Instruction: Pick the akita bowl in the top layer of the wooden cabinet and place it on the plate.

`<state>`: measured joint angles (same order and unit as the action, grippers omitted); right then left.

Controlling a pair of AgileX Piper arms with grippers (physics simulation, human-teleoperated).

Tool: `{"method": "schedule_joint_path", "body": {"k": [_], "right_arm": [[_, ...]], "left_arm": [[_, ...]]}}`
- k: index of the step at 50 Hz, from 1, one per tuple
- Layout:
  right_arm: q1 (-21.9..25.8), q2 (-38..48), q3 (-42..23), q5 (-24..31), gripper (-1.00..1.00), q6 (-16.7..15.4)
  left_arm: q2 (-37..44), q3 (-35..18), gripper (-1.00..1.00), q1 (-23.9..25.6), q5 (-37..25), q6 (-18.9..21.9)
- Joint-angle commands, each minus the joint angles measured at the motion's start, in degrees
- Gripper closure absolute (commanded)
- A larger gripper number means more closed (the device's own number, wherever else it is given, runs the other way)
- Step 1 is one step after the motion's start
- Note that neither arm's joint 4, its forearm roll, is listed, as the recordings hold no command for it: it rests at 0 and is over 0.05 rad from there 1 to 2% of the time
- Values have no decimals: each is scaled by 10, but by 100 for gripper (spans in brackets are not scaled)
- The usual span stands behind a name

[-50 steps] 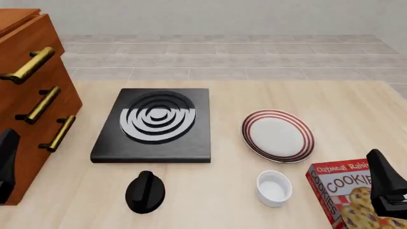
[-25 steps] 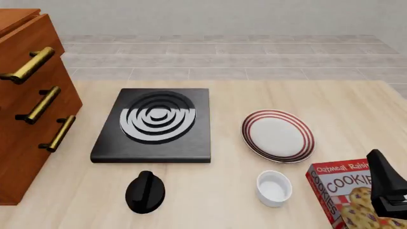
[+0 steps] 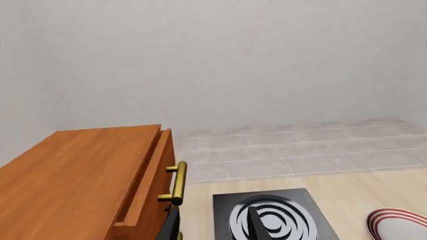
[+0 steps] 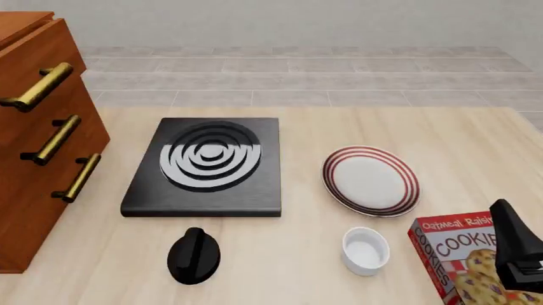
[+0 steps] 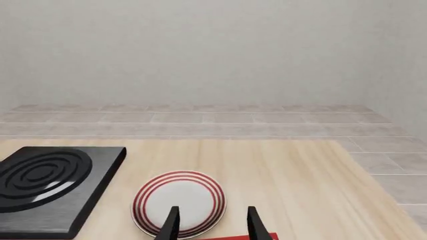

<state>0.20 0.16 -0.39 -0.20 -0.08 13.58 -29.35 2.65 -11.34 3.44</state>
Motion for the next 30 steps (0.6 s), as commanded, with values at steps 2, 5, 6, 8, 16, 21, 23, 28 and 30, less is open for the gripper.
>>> {"method": "schedule_joint_path", "body": {"k": [2,5,6,8,16,21,23,28,30], "right_arm": [[1,-1,0,0,-100,0],[1,-1,0,0,-100,0],[1,-1,0,0,-100,0],[1,-1,0,0,-100,-1],[1,-1,-1,0,-100,0],[1,-1,-2,-1,-100,0],[1,-1,-2,-2,-100,0],[-1,-1,-4,-2,-100,1],[-1,-1,-4,-2,-100,1]], "left_arm": [[7,-45,-100,3,-25,4],[10,-59,-100,5,-29,5],[13,-69,-100,8,-31,3],[16,-79,-100,11,-35,7],[23,-118,-100,3,-60,-5],[23,-132,-100,1,-70,4],[24,-138,-100,0,-71,9],[31,-160,-100,4,-78,20],[35,-168,-100,4,-80,26]]}}
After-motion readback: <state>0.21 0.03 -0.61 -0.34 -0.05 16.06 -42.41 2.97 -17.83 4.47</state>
